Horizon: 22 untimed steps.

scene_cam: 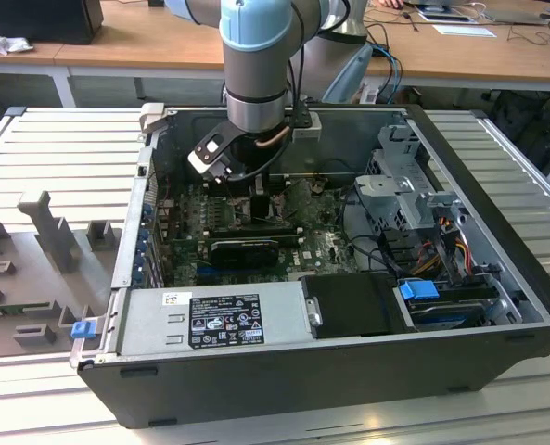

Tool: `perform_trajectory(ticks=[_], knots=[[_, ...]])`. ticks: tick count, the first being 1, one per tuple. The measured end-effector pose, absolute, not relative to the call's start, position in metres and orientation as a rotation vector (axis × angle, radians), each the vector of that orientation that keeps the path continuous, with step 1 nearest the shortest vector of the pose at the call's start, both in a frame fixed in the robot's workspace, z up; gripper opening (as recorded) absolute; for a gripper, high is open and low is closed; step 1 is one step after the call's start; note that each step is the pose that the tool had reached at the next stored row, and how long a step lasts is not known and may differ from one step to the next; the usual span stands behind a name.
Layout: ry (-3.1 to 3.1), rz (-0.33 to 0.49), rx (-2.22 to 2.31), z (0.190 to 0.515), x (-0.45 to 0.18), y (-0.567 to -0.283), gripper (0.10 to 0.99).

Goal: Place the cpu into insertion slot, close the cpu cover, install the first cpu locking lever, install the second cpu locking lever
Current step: 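Place the cpu into insertion slot, then close the cpu cover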

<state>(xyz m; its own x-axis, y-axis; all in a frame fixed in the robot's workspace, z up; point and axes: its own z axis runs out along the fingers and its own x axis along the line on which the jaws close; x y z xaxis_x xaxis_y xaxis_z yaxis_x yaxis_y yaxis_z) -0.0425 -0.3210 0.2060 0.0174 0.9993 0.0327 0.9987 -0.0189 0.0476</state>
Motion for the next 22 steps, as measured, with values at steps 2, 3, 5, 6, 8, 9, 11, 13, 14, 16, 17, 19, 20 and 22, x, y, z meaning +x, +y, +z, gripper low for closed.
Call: perform_trajectory(ticks=[2,3,5,6,8,9,11,13,14,16,17,19,20,22], knots=[[2.193,0.089,2.233,0.209,-0.043,-0.321,0.518],[2.193,0.089,2.233,0.211,-0.042,-0.321,0.459],[2.193,0.089,2.233,0.213,-0.043,-0.321,0.337],[2.193,0.089,2.233,0.214,-0.042,-0.321,0.278],[2.192,0.088,2.232,0.216,-0.042,-0.321,0.106],[2.192,0.088,2.233,0.217,-0.042,-0.321,0.106],[2.192,0.087,2.232,0.218,-0.042,-0.321,0.106],[2.192,0.087,2.232,0.221,-0.042,-0.321,0.106],[2.192,0.087,2.232,0.221,-0.043,-0.321,0.106],[2.192,0.087,2.232,0.224,-0.042,-0.321,0.106],[2.192,0.086,2.232,0.224,-0.042,-0.321,0.106],[2.191,0.086,2.232,0.224,-0.038,-0.321,0.106],[2.191,0.086,2.233,0.224,-0.037,-0.321,0.106],[2.190,0.086,2.233,0.226,-0.036,-0.321,0.106]])
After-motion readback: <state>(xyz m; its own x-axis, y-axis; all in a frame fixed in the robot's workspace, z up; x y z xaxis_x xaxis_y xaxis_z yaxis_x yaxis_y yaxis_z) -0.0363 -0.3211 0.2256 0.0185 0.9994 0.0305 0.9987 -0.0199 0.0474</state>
